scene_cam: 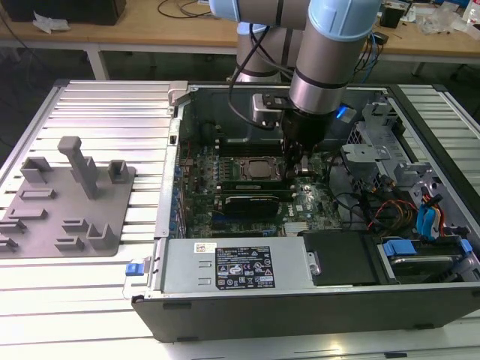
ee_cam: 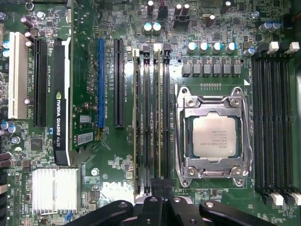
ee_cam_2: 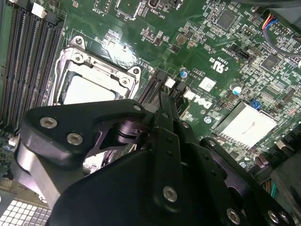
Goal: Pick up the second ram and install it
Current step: 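Press down the second ram until it locks into place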
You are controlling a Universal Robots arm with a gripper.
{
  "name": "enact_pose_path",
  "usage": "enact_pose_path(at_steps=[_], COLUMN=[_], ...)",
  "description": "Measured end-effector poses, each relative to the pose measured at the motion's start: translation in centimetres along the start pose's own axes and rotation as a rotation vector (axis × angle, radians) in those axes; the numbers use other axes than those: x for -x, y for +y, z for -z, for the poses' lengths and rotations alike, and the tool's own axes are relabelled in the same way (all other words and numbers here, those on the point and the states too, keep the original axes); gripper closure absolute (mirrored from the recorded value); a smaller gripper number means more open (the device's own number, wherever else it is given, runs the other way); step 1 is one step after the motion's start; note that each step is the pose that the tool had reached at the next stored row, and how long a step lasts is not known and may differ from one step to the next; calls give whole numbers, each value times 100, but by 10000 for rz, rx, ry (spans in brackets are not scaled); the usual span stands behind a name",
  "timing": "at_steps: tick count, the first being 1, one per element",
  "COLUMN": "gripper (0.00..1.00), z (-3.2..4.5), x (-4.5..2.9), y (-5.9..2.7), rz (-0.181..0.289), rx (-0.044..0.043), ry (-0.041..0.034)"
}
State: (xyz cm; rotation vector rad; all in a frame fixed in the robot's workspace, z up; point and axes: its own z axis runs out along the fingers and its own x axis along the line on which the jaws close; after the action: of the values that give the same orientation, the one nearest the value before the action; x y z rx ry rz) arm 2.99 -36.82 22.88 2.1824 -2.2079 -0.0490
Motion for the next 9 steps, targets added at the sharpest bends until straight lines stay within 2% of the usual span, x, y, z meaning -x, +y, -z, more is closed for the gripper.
enact_pose_path(at_steps=[4,7,9], gripper=[92,92,92], z=[-4,140,178], x=[0,-1,-1], y=[0,7,9], rz=[-1,-2,-2], rx=[0,0,0], ry=[-3,29,38])
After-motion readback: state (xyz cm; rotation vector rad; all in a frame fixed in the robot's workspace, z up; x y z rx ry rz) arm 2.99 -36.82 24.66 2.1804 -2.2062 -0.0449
